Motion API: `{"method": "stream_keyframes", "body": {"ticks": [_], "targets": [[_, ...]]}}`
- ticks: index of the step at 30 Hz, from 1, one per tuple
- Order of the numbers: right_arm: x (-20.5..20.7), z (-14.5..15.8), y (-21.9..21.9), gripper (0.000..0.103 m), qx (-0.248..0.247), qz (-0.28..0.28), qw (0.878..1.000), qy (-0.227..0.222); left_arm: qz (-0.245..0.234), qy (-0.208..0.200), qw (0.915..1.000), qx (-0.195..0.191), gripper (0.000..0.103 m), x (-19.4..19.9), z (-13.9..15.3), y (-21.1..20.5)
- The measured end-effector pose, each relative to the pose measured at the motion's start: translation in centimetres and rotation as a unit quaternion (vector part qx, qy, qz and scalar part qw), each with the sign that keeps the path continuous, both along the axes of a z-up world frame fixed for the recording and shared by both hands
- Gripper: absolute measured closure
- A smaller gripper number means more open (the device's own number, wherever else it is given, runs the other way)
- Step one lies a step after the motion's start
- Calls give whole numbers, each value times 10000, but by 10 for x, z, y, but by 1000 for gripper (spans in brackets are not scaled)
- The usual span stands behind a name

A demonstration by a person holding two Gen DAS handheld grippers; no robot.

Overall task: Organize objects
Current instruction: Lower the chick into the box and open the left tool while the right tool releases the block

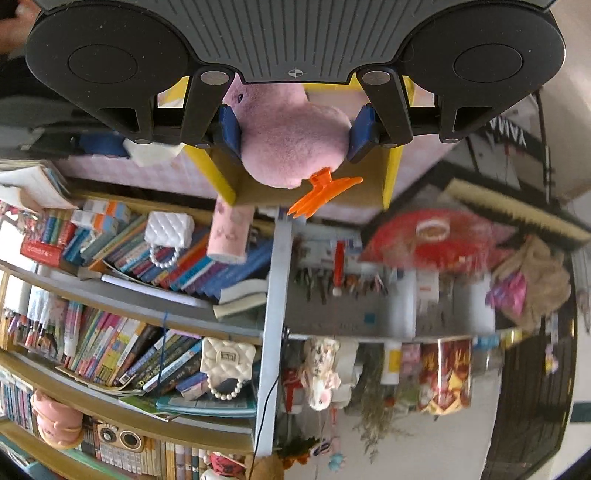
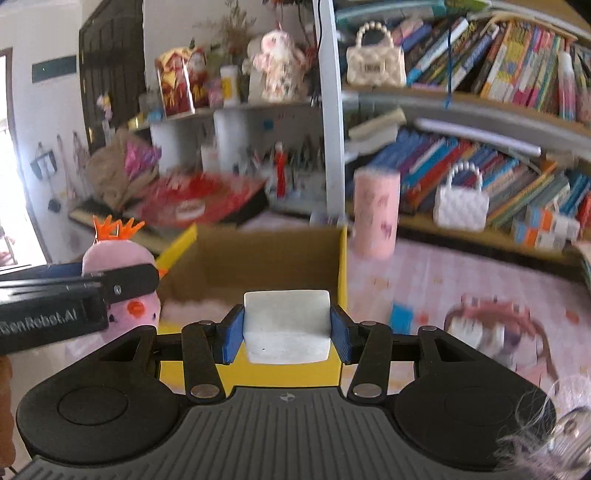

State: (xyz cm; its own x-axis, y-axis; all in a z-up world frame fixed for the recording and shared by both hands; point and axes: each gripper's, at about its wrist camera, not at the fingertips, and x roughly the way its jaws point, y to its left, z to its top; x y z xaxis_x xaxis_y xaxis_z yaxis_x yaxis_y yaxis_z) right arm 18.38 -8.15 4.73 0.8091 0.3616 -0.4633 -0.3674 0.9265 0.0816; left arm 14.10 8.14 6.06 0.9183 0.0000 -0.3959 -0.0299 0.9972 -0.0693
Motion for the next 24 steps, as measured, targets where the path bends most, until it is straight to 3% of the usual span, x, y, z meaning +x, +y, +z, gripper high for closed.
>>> {"method": "stream_keyframes", "body": {"ticks": [9,19,24], "targets": [[71,6,0,57,-15,148,9999,-85,184,547,9983,-17,45,57,-30,-12],[117,-19,25,57,-327,745,9956,455,400,1476,9882,-71,42,88,-67,-9],[126,-30,36,57,-603,1049,9903,676,371,1477,9883,53,38,85,-71,-7]]}}
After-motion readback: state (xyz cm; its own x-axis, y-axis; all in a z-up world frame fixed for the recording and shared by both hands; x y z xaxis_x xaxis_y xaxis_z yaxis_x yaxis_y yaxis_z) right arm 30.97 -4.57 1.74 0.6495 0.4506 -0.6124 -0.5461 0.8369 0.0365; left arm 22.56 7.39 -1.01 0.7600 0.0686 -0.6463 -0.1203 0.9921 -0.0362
